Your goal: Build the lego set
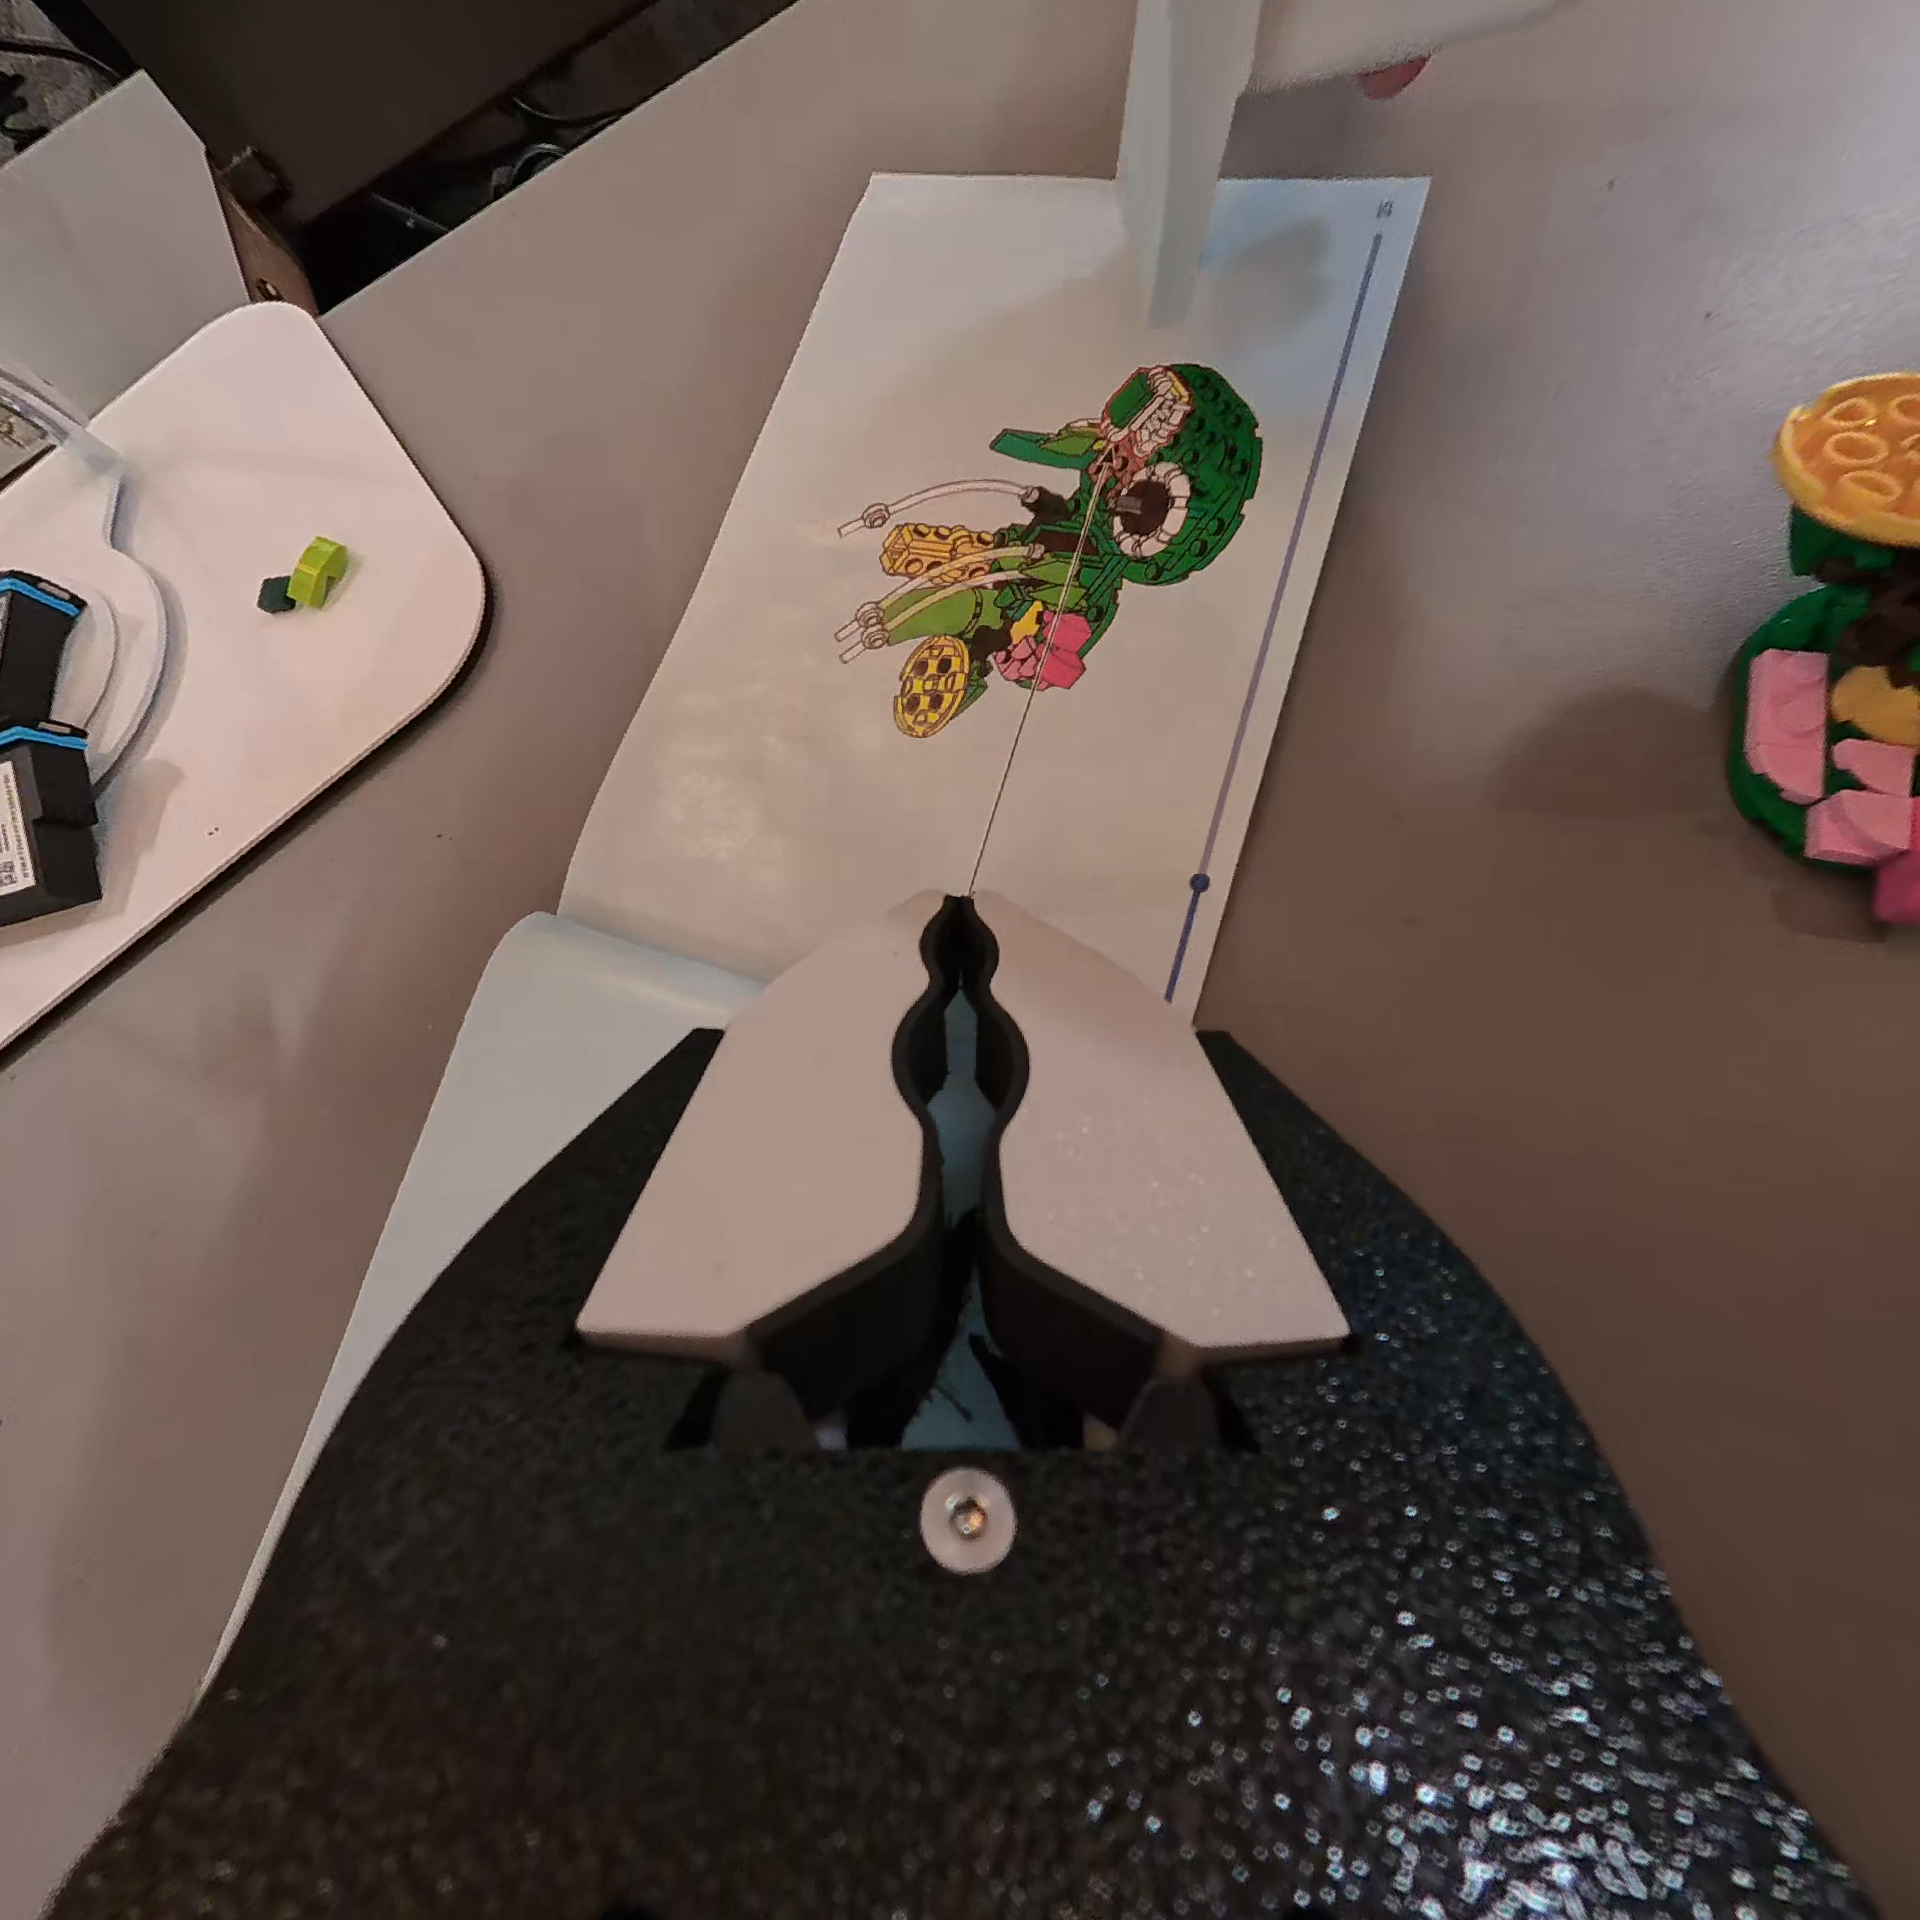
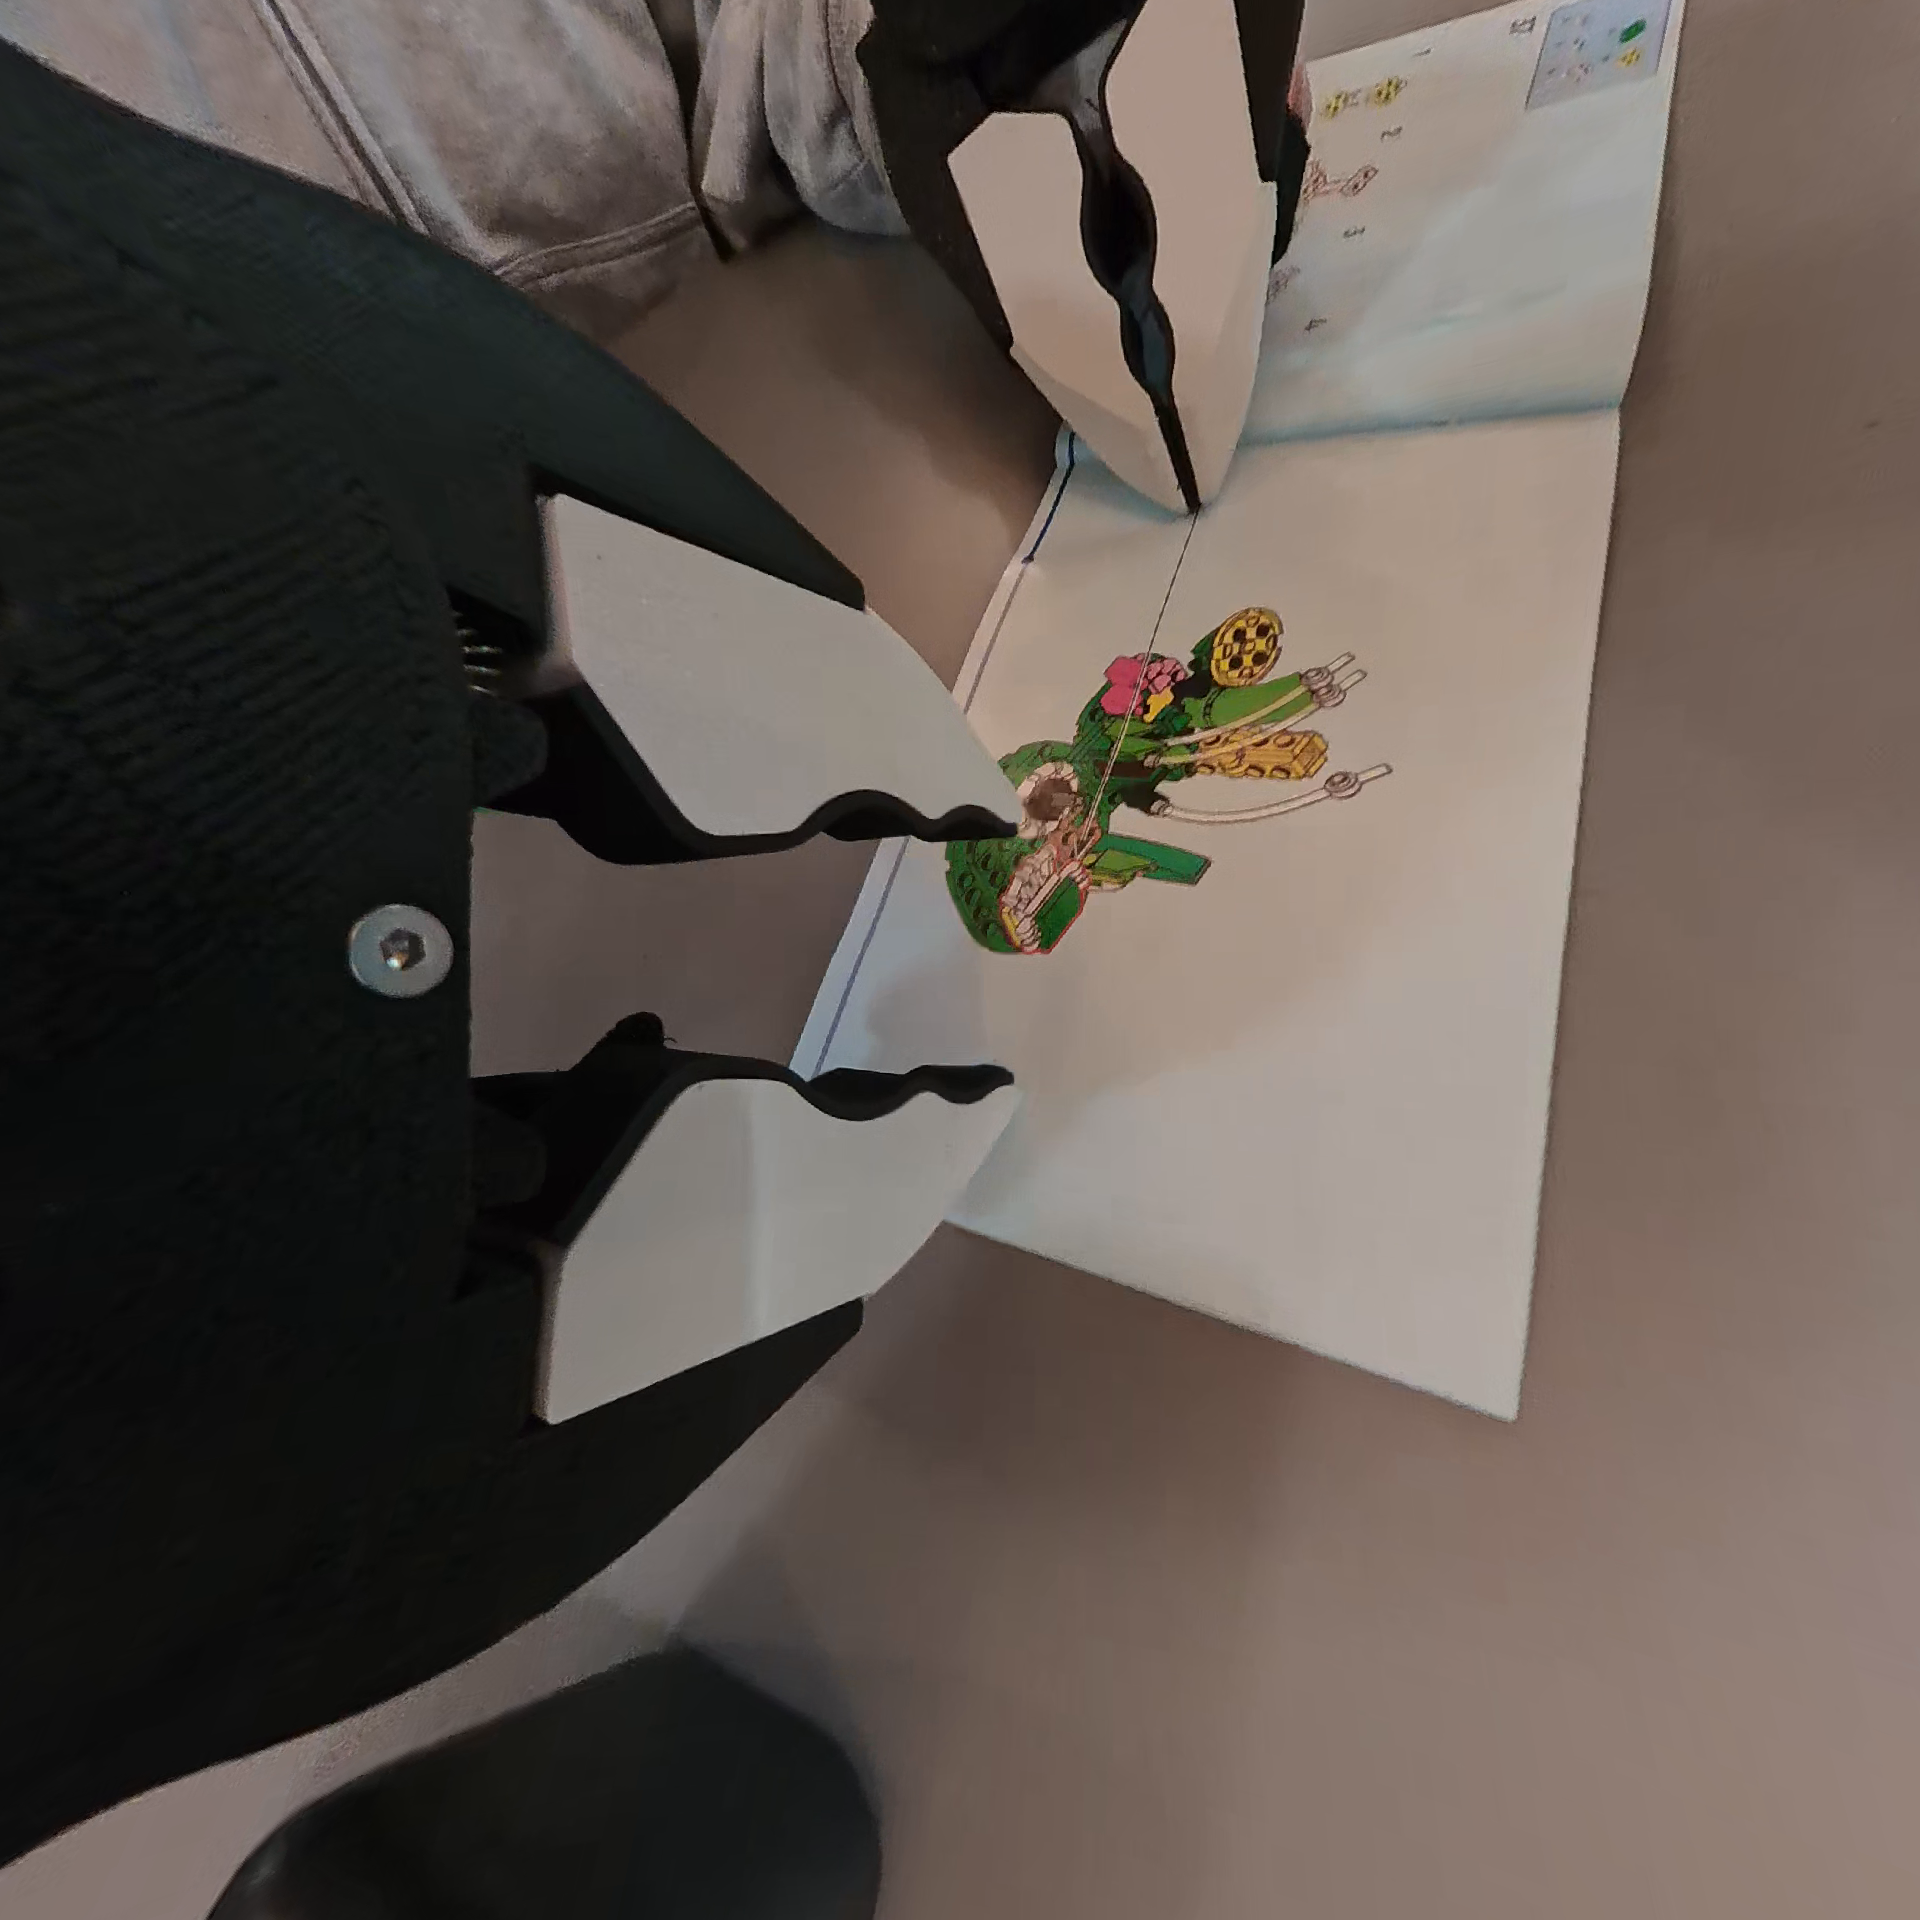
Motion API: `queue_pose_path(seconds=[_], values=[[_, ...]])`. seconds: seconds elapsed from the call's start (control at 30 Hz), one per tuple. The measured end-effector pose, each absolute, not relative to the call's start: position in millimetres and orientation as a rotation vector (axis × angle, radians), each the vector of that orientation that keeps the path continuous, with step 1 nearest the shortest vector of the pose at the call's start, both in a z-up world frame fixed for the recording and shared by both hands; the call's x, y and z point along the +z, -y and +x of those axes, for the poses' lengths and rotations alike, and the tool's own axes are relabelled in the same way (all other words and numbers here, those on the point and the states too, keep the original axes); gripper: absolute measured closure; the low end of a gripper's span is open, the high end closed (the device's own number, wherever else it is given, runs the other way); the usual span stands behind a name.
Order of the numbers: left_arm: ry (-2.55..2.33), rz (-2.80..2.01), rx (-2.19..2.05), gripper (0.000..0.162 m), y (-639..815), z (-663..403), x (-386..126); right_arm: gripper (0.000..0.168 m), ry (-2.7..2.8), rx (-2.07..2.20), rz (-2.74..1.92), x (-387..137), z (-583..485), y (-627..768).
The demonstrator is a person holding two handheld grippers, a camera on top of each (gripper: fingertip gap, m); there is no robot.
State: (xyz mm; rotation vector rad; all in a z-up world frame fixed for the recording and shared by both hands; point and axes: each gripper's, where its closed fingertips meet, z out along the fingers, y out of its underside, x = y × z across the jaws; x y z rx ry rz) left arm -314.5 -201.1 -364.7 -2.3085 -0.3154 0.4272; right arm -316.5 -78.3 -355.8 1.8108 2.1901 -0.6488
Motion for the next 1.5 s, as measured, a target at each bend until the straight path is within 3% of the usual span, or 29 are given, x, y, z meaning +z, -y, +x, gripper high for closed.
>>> queue_pose_path(seconds=[0.6,0.7,0.77,1.2,1.5], values=[[0.191,-2.316,0.374,0.162,197.0,-303.5,-364.6,0.126,-2.21,-0.711,1.75,-354.6,-310.0,113.4],[0.161,-2.312,0.333,0.115,196.1,-297.1,-358.7,0.126,-2.193,-0.734,1.759,-354.3,-310.1,114.1],[0.137,-2.261,0.297,0.107,187.0,-290.0,-352.8,0.127,-2.179,-0.747,1.764,-354.1,-310.4,113.9],[-0.038,-2.199,0.635,0.127,164.4,-288.3,-343.8,0.129,-2.161,-0.779,1.779,-354.3,-311.1,113.3],[0.017,-2.219,0.567,0.121,181.1,-291.6,-340.2,0.13,-2.18,-0.752,1.772,-354.9,-311.0,113.2]])
